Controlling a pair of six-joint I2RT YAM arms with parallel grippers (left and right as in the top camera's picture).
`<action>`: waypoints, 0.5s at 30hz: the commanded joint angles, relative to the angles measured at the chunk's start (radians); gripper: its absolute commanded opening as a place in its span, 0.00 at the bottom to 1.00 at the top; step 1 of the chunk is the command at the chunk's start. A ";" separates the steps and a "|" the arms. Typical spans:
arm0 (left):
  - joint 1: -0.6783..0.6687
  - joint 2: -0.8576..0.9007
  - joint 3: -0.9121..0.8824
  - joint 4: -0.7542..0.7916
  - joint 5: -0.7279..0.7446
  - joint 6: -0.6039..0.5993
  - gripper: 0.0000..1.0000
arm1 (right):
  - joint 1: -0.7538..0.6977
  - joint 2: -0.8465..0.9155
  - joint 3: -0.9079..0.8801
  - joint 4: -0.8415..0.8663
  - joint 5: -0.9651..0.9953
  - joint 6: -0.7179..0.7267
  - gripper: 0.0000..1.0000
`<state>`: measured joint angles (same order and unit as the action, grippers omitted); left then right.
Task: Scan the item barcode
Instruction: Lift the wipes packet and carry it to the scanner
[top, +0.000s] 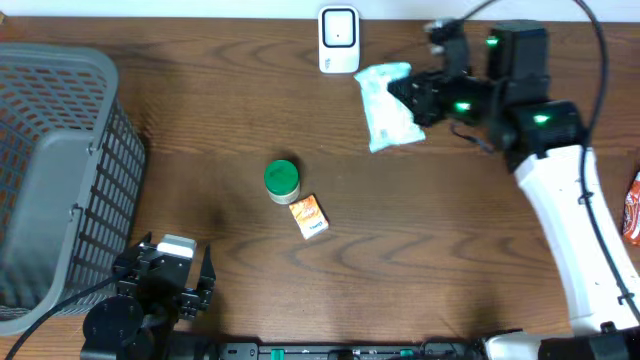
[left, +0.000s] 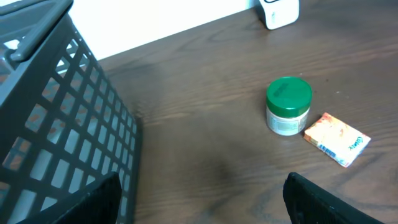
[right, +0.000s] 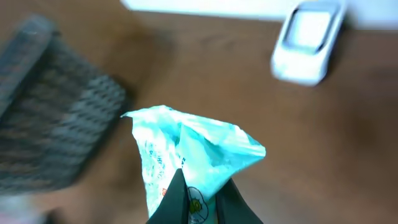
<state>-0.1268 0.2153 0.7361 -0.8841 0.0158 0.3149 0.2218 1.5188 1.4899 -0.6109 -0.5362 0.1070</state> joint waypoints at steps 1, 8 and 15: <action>0.004 -0.001 0.000 0.002 -0.008 0.005 0.84 | 0.130 -0.013 0.015 0.105 0.628 -0.132 0.01; 0.004 -0.001 0.000 0.002 -0.008 0.005 0.84 | 0.302 0.023 0.014 0.360 1.130 -0.392 0.01; 0.004 -0.001 0.000 0.002 -0.008 0.005 0.84 | 0.350 0.200 0.014 0.775 1.379 -0.860 0.01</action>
<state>-0.1268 0.2157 0.7357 -0.8848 0.0158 0.3149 0.5545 1.6371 1.4933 0.0628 0.6689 -0.4644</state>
